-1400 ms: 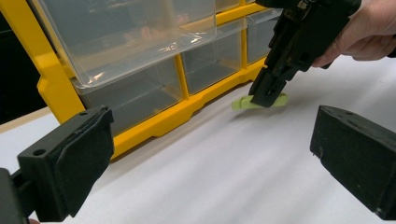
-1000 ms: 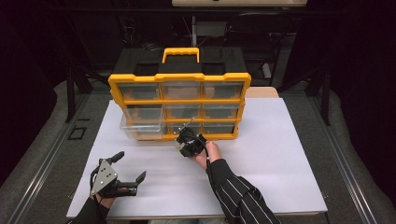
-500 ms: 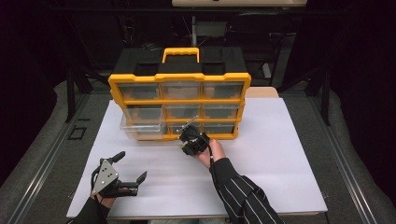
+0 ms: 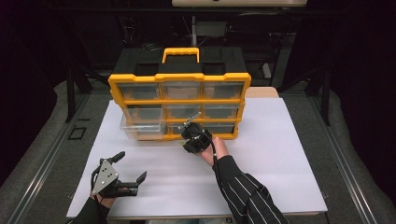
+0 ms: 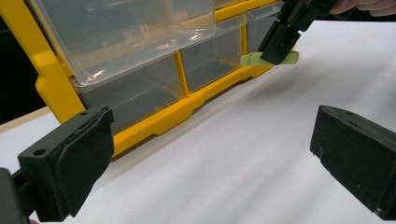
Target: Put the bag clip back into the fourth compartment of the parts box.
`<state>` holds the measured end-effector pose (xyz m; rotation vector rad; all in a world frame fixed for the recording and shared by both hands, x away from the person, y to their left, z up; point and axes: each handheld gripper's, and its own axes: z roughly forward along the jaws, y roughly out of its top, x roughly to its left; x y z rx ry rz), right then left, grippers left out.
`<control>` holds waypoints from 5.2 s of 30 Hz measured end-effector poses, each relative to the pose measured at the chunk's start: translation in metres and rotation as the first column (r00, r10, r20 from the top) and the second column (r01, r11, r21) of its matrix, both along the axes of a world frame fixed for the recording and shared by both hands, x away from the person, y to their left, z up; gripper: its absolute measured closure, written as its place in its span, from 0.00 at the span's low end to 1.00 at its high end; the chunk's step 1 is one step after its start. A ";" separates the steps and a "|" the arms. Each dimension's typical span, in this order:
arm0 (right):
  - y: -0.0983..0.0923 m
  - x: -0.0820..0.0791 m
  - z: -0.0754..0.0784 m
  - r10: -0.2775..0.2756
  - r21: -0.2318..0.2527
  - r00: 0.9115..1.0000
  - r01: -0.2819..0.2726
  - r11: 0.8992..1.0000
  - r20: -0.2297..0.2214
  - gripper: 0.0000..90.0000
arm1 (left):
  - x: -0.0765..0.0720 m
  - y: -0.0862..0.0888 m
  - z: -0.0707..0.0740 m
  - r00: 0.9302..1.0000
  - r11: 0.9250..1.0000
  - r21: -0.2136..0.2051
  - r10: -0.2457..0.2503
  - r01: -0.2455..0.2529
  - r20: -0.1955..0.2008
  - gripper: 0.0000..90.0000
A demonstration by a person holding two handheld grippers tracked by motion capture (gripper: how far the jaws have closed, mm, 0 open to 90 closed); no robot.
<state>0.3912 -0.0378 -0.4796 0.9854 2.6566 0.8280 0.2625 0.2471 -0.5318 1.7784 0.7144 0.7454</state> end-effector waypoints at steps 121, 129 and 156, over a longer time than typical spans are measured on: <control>0.012 0.015 0.129 0.093 -0.010 0.977 -0.093 0.996 0.193 0.89 | -0.002 0.001 0.001 1.000 1.000 0.007 0.001 -0.001 -0.001 0.00; 0.020 0.017 0.135 0.106 -0.014 0.973 -0.106 0.994 0.204 0.89 | -0.002 0.001 0.001 1.000 1.000 0.009 -0.002 0.002 0.001 0.00; 0.050 0.023 0.148 0.142 -0.016 0.967 -0.142 0.990 0.211 0.89 | -0.002 0.001 0.001 1.000 1.000 0.009 -0.002 0.002 0.001 0.00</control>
